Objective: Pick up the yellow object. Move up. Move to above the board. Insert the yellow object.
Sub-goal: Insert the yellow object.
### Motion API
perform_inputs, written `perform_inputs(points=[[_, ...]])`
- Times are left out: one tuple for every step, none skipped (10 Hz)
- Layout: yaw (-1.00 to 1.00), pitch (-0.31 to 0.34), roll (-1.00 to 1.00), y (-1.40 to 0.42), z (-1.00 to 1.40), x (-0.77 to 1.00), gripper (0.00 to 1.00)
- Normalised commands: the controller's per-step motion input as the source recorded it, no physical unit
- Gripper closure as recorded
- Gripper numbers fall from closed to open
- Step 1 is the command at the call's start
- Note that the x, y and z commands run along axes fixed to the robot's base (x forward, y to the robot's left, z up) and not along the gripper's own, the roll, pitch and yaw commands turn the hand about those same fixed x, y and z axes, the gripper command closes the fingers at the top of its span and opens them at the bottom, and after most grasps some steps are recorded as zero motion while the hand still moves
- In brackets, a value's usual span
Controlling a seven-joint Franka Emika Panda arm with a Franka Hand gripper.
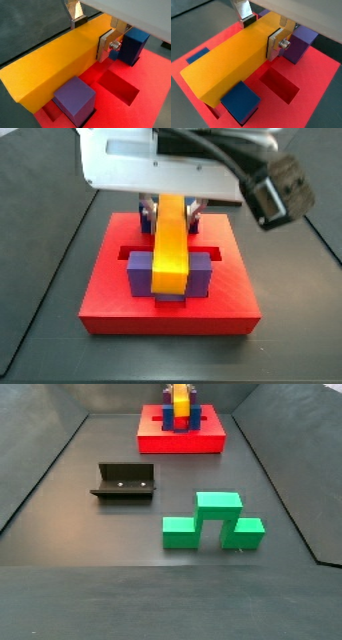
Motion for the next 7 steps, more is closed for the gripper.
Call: perform_inputs(points=[[-0.01,0.023,0.09,0.00,-0.29,0.05,1.00],[0.00,0.021,0.05,0.10,-0.26,0.21,1.00],[0.00,0.026,0.03,0.05,-0.26,0.14,1.00],[0.00,0.020,0.04,0.00,-0.29,0.04,1.00],[0.00,0.020,0.05,0.00,-0.27,0.01,1.00],[0.00,0.016,0.07,-0.03,-0.30,0.00,1.00],[-0.01,0.017,0.08,0.00,-0.32,0.00,1.00]])
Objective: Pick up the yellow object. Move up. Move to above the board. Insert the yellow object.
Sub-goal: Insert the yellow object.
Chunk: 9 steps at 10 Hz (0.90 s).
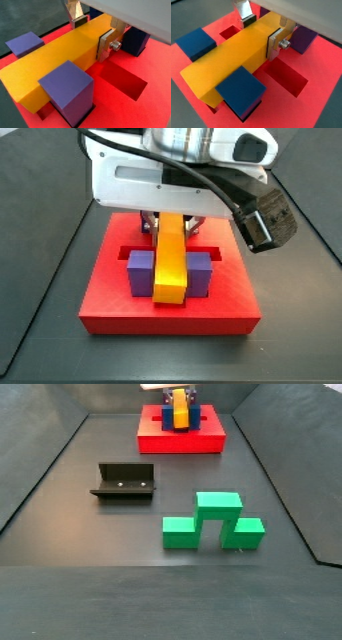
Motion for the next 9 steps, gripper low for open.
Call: perform_inputs(points=[[-0.03,0.021,0.11,0.00,-0.29,0.05,1.00],[-0.02,0.021,0.12,0.00,-0.27,0.07,1.00],[-0.01,0.031,0.11,0.02,-0.19,0.11,1.00],[0.00,0.037,0.11,0.03,-0.17,0.09,1.00],[-0.01,0.043,0.09,0.05,-0.11,0.07,1.00],[-0.01,0.026,0.09,0.00,-0.15,0.00,1.00],[0.00,0.010,0.06,0.04,-0.09,0.00,1.00],[0.00,0.000,0.11,0.00,-0.17,0.00,1.00],[0.00,0.000,0.06,0.00,0.00,0.00,1.00]])
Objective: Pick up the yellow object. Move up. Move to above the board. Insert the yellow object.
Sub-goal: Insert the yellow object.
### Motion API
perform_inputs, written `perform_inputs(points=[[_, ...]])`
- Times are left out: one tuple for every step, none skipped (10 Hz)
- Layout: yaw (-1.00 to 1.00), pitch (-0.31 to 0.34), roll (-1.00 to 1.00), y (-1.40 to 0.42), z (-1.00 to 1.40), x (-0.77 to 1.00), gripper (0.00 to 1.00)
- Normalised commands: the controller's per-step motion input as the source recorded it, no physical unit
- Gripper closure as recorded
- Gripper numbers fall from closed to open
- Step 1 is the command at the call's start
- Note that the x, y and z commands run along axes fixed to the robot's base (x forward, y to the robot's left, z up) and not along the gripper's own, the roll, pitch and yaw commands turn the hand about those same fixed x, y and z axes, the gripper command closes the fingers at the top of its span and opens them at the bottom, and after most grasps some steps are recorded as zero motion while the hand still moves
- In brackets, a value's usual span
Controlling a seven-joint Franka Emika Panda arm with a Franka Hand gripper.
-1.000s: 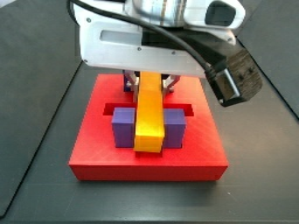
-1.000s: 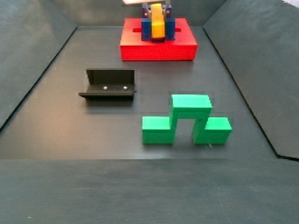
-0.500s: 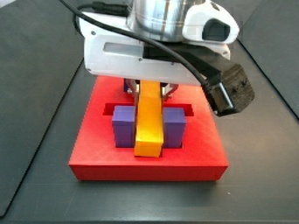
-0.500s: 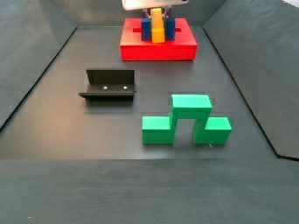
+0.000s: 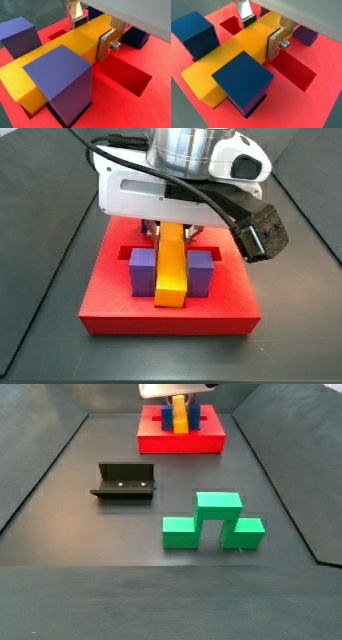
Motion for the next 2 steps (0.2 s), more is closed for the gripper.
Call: perform_inputs(points=[[0.00,0.000,0.05,0.00,0.00,0.00,1.00],[0.00,0.000,0.04,0.00,0.00,0.00,1.00]])
